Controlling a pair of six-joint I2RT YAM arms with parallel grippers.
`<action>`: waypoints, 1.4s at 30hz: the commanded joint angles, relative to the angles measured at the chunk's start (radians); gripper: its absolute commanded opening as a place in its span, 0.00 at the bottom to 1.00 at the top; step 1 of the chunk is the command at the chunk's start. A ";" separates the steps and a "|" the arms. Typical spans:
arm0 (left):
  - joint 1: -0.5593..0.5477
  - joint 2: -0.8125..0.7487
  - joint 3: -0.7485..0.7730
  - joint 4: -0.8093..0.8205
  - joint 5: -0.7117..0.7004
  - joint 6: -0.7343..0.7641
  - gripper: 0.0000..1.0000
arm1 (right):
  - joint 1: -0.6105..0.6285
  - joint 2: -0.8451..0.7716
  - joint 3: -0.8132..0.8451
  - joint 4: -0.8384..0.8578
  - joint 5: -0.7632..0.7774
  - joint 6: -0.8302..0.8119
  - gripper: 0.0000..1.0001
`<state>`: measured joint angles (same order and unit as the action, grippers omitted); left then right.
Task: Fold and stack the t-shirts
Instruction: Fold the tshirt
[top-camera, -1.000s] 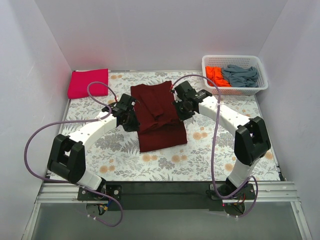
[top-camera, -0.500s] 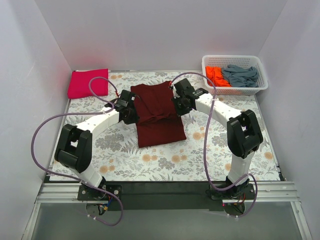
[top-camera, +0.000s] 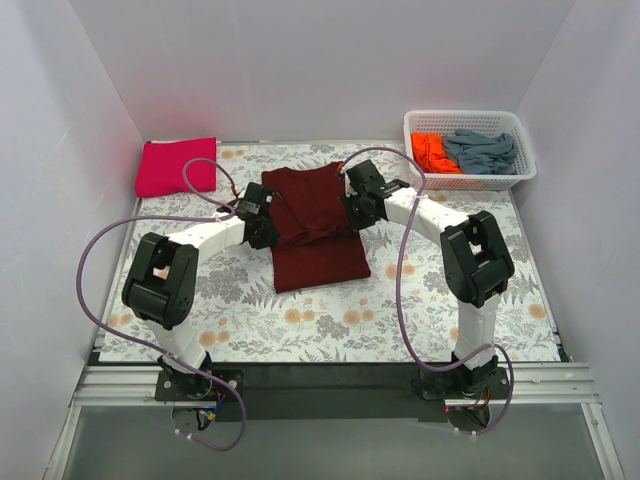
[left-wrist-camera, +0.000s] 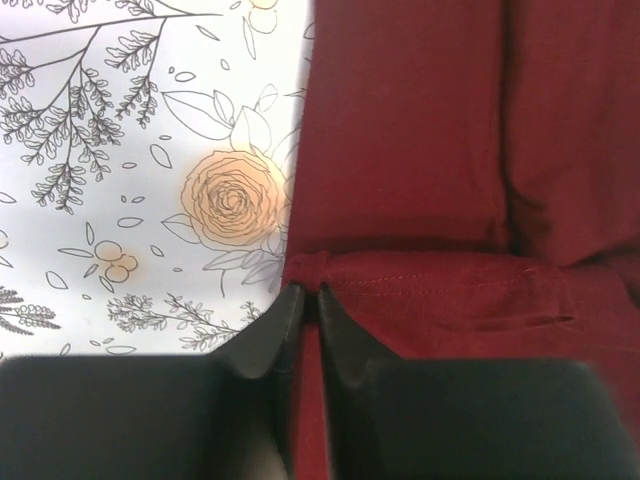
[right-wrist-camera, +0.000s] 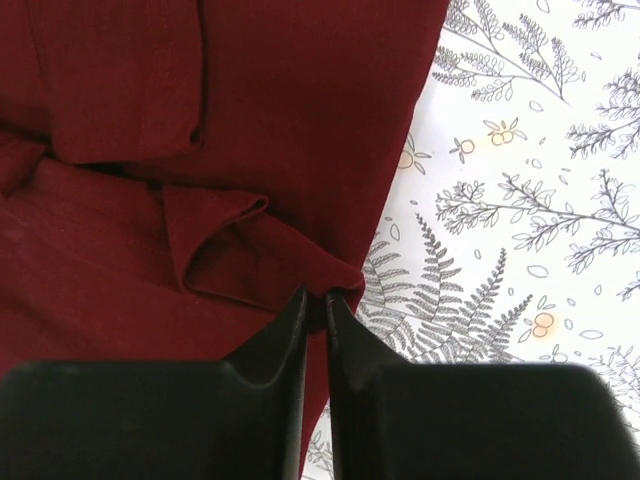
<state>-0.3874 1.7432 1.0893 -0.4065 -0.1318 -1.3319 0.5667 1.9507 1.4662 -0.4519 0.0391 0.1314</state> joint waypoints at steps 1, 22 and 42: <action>0.008 -0.014 0.006 0.031 -0.051 -0.033 0.14 | -0.005 0.007 0.023 0.051 -0.001 0.010 0.18; -0.215 -0.311 -0.187 0.051 0.007 -0.142 0.34 | 0.036 -0.187 -0.184 0.223 -0.277 0.088 0.28; -0.222 -0.304 -0.447 0.087 0.046 -0.193 0.23 | -0.120 0.223 0.250 0.274 -0.347 0.115 0.27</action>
<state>-0.6090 1.4651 0.6834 -0.2447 -0.0738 -1.5333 0.4877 2.1925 1.6604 -0.2241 -0.2771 0.2333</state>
